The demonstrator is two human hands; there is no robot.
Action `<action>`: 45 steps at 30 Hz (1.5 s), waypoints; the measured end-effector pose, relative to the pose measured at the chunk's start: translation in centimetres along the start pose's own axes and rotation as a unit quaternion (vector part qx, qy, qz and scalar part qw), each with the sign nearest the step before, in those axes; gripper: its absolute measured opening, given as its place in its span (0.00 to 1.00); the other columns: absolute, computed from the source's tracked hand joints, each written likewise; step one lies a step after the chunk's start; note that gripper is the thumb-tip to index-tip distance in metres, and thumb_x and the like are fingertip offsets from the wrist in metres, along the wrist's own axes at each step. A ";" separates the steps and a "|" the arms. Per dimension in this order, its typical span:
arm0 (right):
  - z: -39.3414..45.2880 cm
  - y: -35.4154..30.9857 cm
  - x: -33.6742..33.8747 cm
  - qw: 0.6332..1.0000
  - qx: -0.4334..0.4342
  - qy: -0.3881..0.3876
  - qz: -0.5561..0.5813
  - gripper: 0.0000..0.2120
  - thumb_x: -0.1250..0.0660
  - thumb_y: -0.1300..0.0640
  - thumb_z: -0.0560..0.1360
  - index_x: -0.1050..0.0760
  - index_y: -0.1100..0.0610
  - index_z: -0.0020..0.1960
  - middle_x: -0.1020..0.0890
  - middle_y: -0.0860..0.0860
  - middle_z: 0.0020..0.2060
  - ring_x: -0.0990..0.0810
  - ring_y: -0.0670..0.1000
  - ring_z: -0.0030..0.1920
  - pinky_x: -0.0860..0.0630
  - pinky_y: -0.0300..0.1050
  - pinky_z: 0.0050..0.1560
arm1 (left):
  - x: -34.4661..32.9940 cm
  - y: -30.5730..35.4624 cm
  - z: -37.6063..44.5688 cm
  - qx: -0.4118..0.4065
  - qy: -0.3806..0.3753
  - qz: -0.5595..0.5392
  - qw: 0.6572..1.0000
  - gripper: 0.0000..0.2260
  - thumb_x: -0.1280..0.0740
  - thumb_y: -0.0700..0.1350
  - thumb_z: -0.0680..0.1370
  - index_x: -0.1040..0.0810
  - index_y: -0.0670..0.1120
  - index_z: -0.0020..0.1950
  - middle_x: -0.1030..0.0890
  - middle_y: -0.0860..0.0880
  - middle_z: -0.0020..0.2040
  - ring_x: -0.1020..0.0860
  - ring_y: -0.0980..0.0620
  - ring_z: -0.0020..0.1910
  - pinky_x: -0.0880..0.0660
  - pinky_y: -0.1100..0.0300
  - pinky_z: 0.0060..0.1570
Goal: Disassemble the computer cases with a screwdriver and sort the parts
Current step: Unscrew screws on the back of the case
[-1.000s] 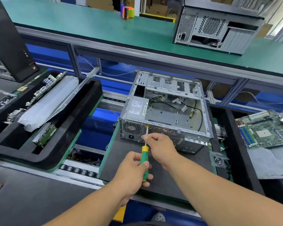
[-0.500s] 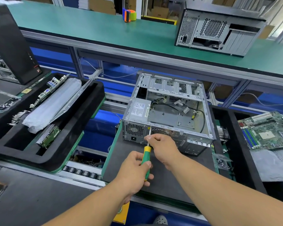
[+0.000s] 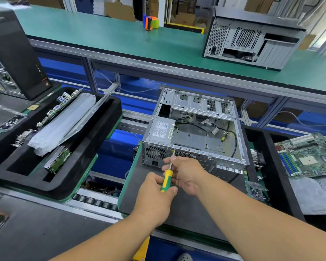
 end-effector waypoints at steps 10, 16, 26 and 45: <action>0.9 0.1 0.1 0.998 0.002 0.054 -0.025 0.11 0.31 0.51 0.81 0.19 0.56 0.44 0.15 0.51 0.31 0.24 0.45 0.25 0.32 0.37 0.27 | -0.2 -0.1 -0.5 0.225 -0.147 -0.443 0.855 0.14 0.38 0.47 0.86 0.23 0.39 0.65 0.14 0.38 0.51 0.18 0.47 0.35 0.24 0.59 0.28; 0.8 0.2 -0.4 0.998 0.010 0.059 0.000 0.10 0.30 0.52 0.80 0.20 0.58 0.46 0.16 0.50 0.30 0.24 0.47 0.26 0.31 0.38 0.27 | -0.7 0.0 0.6 0.167 -0.064 -0.288 0.941 0.12 0.30 0.50 0.82 0.22 0.40 0.51 0.21 0.45 0.33 0.27 0.52 0.25 0.34 0.61 0.20; 1.0 0.4 -0.3 0.997 0.011 0.072 -0.006 0.10 0.28 0.51 0.79 0.21 0.58 0.47 0.18 0.50 0.28 0.25 0.47 0.25 0.31 0.39 0.28 | -1.1 -0.3 0.5 0.130 -0.065 -0.158 0.977 0.16 0.38 0.56 0.85 0.23 0.42 0.52 0.23 0.47 0.33 0.29 0.52 0.24 0.36 0.62 0.23; -0.1 -0.5 0.3 0.994 -0.082 -0.008 0.073 0.19 0.40 0.47 0.85 0.17 0.60 0.53 0.13 0.54 0.39 0.17 0.55 0.38 0.25 0.42 0.28 | -0.3 1.5 -0.3 0.269 -0.231 -0.518 0.778 0.17 0.33 0.55 0.82 0.19 0.41 0.49 0.22 0.44 0.38 0.24 0.51 0.30 0.29 0.65 0.21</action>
Point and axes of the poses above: each hand's wrist, its own z-axis towards the middle knuckle, its own x-axis out of the back of the hand, y = z × x, the point moved 1 cm from there along z, towards the middle knuckle
